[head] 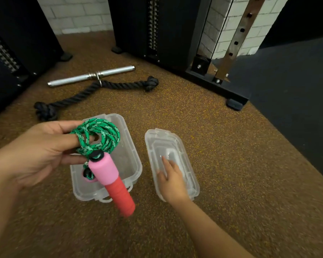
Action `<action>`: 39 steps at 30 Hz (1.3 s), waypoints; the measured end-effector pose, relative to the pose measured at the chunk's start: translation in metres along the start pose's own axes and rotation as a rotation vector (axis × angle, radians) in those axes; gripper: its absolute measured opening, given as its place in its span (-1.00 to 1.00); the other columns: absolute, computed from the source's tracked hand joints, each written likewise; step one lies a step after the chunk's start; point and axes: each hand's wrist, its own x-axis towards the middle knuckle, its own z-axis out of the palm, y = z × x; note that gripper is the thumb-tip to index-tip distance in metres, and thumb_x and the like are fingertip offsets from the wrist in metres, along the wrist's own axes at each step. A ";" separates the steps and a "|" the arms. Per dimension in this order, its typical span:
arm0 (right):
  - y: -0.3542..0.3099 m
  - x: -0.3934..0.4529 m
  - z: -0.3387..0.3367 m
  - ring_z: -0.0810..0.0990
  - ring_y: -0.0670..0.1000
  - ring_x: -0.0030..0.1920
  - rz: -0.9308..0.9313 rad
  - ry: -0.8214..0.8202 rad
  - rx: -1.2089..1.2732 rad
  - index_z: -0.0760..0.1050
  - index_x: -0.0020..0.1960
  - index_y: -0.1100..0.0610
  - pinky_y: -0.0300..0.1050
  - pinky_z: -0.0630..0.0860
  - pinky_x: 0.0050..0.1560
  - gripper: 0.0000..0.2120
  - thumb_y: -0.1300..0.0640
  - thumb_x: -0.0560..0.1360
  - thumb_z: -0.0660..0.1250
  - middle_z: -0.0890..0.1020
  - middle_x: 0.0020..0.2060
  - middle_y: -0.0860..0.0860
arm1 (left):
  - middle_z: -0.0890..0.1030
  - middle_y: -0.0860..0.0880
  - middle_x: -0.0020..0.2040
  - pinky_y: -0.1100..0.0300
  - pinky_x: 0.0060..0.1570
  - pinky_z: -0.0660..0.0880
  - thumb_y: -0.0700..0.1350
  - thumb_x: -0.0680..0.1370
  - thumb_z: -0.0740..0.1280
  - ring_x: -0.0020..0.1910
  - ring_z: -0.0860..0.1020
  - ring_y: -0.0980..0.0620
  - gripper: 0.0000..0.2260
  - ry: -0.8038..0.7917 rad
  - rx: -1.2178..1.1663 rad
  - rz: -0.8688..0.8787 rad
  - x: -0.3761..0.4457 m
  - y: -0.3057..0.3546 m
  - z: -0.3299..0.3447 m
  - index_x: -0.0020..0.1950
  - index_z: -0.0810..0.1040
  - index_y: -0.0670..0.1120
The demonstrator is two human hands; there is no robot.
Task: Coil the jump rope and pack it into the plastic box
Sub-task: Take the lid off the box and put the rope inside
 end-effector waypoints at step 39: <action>-0.110 0.034 0.063 0.52 -0.28 -0.41 -0.188 -0.463 0.468 0.53 -0.02 0.10 -0.44 0.40 -0.38 -0.81 0.21 0.41 0.47 0.58 -0.36 -0.16 | 0.68 -0.04 -0.22 0.17 -0.19 0.62 -0.38 0.51 0.25 -0.24 0.64 0.04 -0.80 0.423 -0.465 -0.041 0.065 -0.062 -0.021 -0.06 0.57 -0.11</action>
